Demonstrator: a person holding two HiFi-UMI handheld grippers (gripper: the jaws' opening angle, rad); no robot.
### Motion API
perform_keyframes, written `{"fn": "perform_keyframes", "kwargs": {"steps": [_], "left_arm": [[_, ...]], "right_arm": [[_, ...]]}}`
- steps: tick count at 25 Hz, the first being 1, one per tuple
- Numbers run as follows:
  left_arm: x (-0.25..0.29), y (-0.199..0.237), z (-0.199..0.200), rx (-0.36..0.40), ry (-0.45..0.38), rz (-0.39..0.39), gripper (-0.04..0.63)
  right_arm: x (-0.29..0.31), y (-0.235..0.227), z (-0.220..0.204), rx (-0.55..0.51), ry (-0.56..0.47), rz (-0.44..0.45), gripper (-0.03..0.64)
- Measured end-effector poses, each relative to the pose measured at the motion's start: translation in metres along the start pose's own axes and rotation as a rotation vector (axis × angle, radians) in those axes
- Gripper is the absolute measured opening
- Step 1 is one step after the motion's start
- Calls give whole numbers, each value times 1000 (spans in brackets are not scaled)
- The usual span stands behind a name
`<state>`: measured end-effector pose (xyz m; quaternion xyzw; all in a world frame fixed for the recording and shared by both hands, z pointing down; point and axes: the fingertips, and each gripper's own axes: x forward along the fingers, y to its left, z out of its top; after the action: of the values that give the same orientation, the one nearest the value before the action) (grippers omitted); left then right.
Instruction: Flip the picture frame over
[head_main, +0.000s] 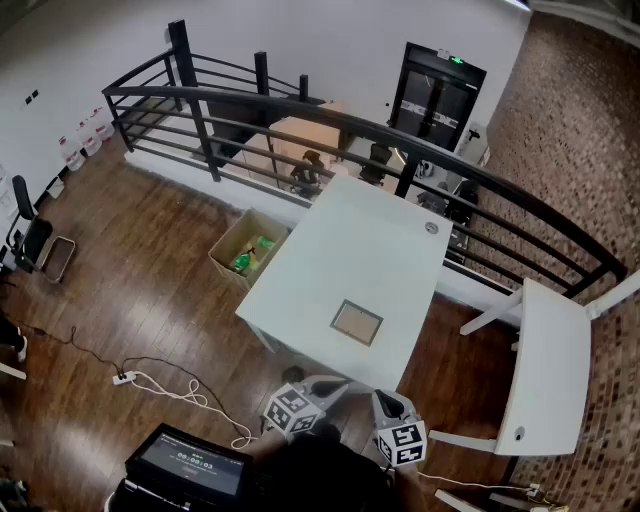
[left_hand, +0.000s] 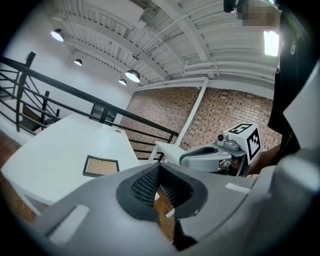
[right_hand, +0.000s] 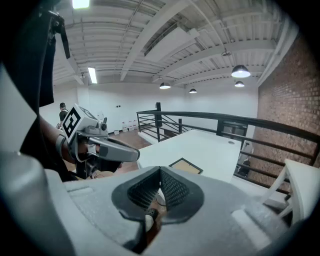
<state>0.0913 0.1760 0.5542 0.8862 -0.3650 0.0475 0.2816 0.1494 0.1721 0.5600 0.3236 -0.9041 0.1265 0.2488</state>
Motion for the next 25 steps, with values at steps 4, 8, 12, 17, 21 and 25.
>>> {"fn": "perform_keyframes", "kwargs": {"steps": [4,8,12,17,21,25], "left_arm": [[4,18,15,5,0,-13,14],[9,45,31,4,5,-28,14],[13,64,44,0,4,-36,14],[9,87,58,-10,1,-41,14],[1,104,65,-21,10,-36,14],[-11,134,70,-26,-4,-2,14]], "right_arm": [[15,-7,16,5,-3,-14,-8],[44,-13,34,4,-1,-16,-8],[64,-15,51,-2,5,-10,-8],[87,-14,67,-4,21,-6,-8],[104,-11,78,-7,31,1,-8],[126,-5,89,-15,40,12,-8]]}}
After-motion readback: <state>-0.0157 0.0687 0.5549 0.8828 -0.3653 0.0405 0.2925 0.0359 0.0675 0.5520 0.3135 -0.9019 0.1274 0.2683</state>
